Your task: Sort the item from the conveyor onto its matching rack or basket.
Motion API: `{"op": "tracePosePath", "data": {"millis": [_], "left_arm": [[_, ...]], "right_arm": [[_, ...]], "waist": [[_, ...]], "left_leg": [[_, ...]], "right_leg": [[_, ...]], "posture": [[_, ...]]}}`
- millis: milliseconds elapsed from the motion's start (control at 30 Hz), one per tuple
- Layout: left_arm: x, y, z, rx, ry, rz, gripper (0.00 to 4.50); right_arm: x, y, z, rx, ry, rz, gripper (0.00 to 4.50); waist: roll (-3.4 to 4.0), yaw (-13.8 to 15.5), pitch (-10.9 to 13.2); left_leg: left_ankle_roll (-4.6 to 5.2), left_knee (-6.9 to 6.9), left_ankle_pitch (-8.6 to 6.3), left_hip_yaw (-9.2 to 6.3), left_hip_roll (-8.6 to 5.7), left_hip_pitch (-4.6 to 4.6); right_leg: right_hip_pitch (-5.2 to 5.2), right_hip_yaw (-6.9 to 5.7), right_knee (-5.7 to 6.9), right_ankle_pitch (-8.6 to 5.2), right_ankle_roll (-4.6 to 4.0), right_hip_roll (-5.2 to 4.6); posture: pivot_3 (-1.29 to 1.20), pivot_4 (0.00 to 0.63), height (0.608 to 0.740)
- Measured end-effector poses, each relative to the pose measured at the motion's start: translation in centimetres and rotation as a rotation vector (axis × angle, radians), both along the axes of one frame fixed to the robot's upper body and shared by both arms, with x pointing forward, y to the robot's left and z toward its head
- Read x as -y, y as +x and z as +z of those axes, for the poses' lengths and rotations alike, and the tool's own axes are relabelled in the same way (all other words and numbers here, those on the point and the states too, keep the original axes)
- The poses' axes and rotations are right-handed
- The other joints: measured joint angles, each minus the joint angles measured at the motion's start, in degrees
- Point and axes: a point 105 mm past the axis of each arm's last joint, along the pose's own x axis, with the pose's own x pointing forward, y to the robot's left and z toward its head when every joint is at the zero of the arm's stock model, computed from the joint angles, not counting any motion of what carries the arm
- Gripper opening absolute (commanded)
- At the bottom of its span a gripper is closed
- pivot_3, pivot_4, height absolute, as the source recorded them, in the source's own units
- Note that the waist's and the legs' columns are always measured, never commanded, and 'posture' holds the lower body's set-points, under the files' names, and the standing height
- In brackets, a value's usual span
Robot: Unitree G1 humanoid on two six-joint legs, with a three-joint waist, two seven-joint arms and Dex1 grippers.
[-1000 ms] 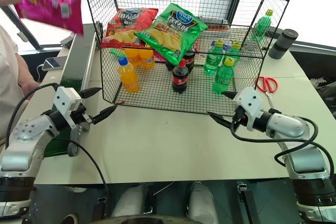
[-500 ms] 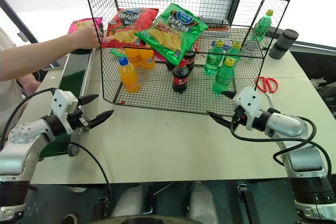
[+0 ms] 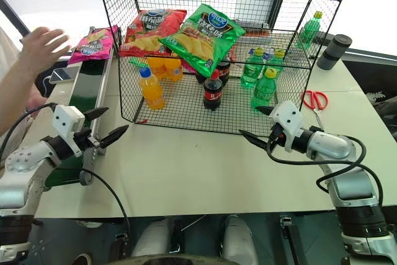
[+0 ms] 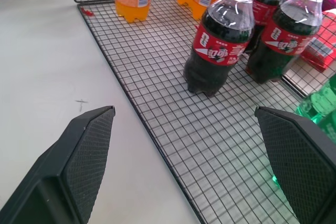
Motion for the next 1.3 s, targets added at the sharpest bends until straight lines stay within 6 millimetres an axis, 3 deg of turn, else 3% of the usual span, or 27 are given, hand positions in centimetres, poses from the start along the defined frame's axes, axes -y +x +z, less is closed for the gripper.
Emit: {"op": "tracePosePath", "data": {"millis": [300,533,700,867,967,1133,1300], "left_arm": [[-0.8,-0.7,1.2,0.057,-0.004,-0.003,4.50],[-2.4,-1.8,0.3,0.062,0.092,0.079,4.50],[-4.8,-2.1,1.1,0.166,0.312,0.181,4.50],[-6.2,-3.2,0.3,0.190,0.487,0.216,4.50],[-7.7,-4.1,0.2,0.207,0.616,0.263,4.50],[-9.8,-4.7,1.2,0.269,0.787,0.360,4.50],[-10.6,-5.1,0.7,0.277,0.922,0.381,4.50]], "right_arm": [[-1.9,-0.1,0.7,0.004,0.115,0.073,4.45],[-4.1,-0.6,0.8,-0.019,0.178,0.183,4.45],[-6.8,-2.5,1.5,-0.114,0.289,0.398,4.45],[-9.2,-3.3,2.3,-0.099,0.327,0.542,4.45],[-9.6,-3.5,2.7,-0.108,0.334,0.601,4.45],[-9.9,-3.1,1.6,-0.130,0.316,0.608,4.45],[-10.0,-2.0,1.5,-0.095,0.298,0.584,4.45]], "waist": [[0.01,-0.03,0.00],[0.00,-0.07,0.00],[-0.01,-0.02,-0.01],[-0.03,-0.21,-0.02],[-0.05,-0.17,-0.03],[-0.06,-0.02,-0.04],[-0.05,-0.08,-0.04]], "left_leg": [[0.00,0.00,0.00,0.01,0.02,0.00],[0.00,0.00,0.00,0.02,0.07,-0.01],[0.00,0.00,-0.01,0.00,0.08,-0.01],[0.00,-0.02,-0.02,0.06,0.13,-0.04],[0.00,-0.02,-0.02,0.07,0.14,-0.04],[0.00,-0.02,-0.03,0.10,0.14,-0.04],[0.00,-0.04,-0.03,0.19,0.20,-0.05]], "right_leg": [[0.00,0.00,0.00,0.01,-0.01,0.01],[-0.03,0.00,0.00,0.02,-0.04,0.04],[-0.04,-0.01,-0.02,0.04,-0.07,0.03],[-0.13,0.00,-0.01,0.06,-0.11,0.03],[-0.14,-0.01,-0.03,0.07,-0.12,0.02],[-0.36,-0.01,-0.04,0.07,-0.12,-0.01],[-0.45,0.00,0.02,0.09,-0.15,0.01]], "posture": [[0.00,0.150,0.740],[0.00,0.150,0.740],[0.00,0.150,0.740],[0.00,0.150,0.740],[0.00,0.150,0.740],[0.00,0.150,0.740],[0.00,0.150,0.740]]}}
